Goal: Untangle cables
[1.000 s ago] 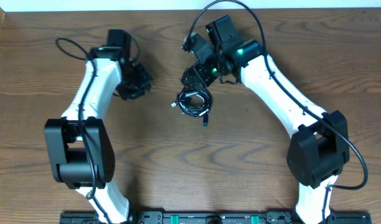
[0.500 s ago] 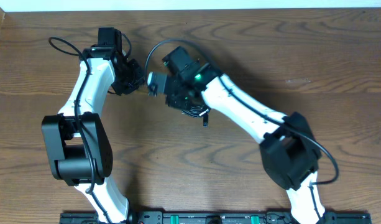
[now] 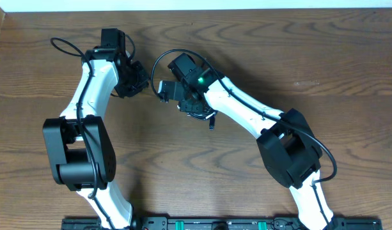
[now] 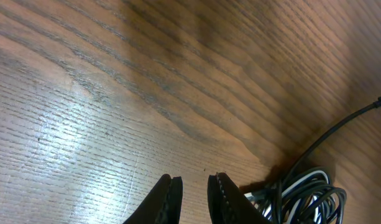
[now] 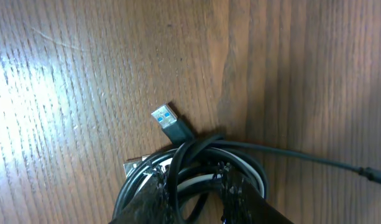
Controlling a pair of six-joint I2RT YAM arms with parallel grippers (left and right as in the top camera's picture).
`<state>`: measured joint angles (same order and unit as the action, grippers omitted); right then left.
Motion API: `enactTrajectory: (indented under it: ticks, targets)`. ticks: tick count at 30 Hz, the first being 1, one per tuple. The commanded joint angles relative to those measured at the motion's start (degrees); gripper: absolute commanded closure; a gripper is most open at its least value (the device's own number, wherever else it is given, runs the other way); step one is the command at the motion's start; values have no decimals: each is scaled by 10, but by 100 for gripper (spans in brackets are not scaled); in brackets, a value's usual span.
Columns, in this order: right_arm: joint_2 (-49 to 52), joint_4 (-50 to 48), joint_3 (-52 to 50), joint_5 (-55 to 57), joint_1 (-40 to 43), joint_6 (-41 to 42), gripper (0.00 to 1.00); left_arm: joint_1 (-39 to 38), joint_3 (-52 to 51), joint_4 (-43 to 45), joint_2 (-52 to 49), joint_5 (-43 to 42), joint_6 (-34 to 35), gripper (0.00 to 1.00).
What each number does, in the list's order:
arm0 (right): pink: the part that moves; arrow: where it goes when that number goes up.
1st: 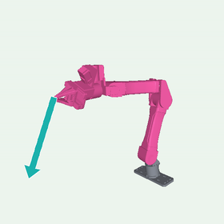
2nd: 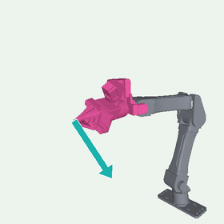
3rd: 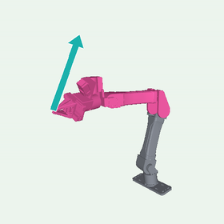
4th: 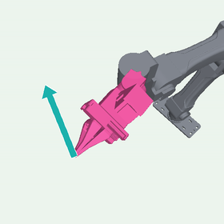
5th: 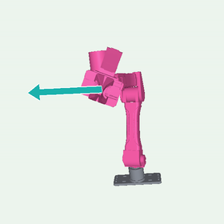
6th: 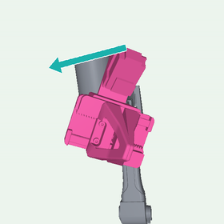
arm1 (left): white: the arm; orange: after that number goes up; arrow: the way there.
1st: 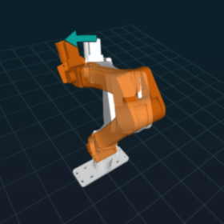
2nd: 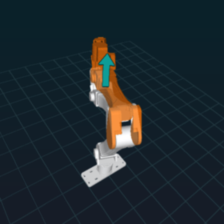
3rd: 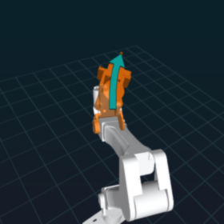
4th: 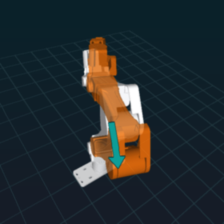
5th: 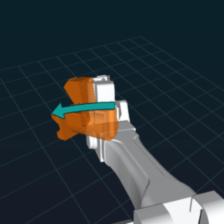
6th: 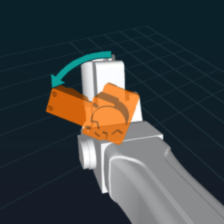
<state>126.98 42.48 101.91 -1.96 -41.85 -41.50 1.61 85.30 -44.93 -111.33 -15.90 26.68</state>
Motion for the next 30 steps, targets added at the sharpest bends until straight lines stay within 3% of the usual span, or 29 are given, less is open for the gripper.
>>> enactTrajectory:
  ticks: [1, 21, 28, 30]
  targets:
    - [10, 14, 3, -4, 4, -8, 74, -1, -7, -1, -8, 12, -12, 78]
    - [25, 47, 1, -27, 9, -10, 70, -1, -7, -2, -8, 12, -12, 78]
    - [34, 49, 1, -27, 5, -1, 77, -1, -7, -4, -8, 12, -12, 78]
    - [34, 49, 1, -27, 2, -1, 88, -1, -7, -4, -8, 12, -12, 78]
